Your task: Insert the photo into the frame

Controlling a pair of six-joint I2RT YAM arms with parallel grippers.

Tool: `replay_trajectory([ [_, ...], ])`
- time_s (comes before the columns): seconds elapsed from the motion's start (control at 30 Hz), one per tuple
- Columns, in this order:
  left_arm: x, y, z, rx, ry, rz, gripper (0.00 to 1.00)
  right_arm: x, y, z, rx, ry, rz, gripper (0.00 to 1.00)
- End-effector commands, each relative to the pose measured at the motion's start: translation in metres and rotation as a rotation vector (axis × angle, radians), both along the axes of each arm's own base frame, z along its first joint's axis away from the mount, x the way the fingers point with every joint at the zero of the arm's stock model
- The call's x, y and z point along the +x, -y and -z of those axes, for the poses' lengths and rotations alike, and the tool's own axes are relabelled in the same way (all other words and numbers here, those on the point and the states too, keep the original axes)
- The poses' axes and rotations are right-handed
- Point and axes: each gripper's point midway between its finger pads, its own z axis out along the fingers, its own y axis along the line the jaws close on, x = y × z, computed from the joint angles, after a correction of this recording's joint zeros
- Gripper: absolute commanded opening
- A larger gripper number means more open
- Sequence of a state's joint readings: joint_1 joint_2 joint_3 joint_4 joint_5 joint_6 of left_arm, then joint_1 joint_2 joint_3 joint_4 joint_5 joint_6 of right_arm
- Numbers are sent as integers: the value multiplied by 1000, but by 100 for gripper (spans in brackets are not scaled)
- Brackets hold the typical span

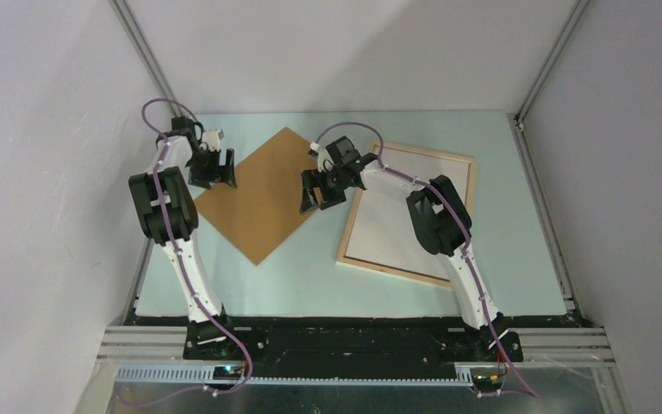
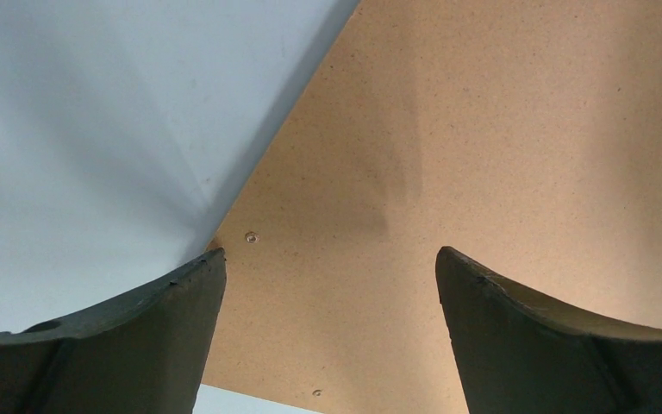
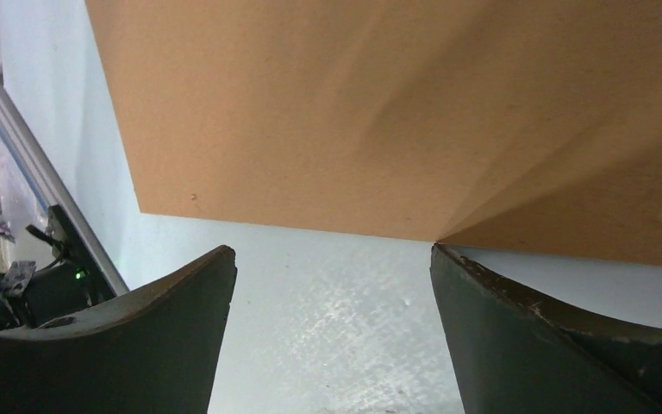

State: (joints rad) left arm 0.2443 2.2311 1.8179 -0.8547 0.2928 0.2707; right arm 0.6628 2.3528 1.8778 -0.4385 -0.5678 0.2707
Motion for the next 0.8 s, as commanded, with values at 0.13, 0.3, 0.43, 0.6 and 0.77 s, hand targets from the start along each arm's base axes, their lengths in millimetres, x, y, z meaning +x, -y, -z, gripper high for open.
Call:
replay_trajectory([
  [0.13,-37,32,6,-78,-77,105,96,21,17,0,-60,16,71,88],
  [0.3,-54,47,4,-90,-102,154,96,21,21,-4,-66,12,78,88],
  [0.43,-63,51,-3,-94,-100,164,95,20,24,-9,-63,18,77,88],
  [0.6,-53,34,-16,-37,-87,44,97,18,25,-14,-57,22,75,88],
  [0.77,-35,2,-23,-2,-66,-110,97,11,25,-12,-52,6,65,88],
])
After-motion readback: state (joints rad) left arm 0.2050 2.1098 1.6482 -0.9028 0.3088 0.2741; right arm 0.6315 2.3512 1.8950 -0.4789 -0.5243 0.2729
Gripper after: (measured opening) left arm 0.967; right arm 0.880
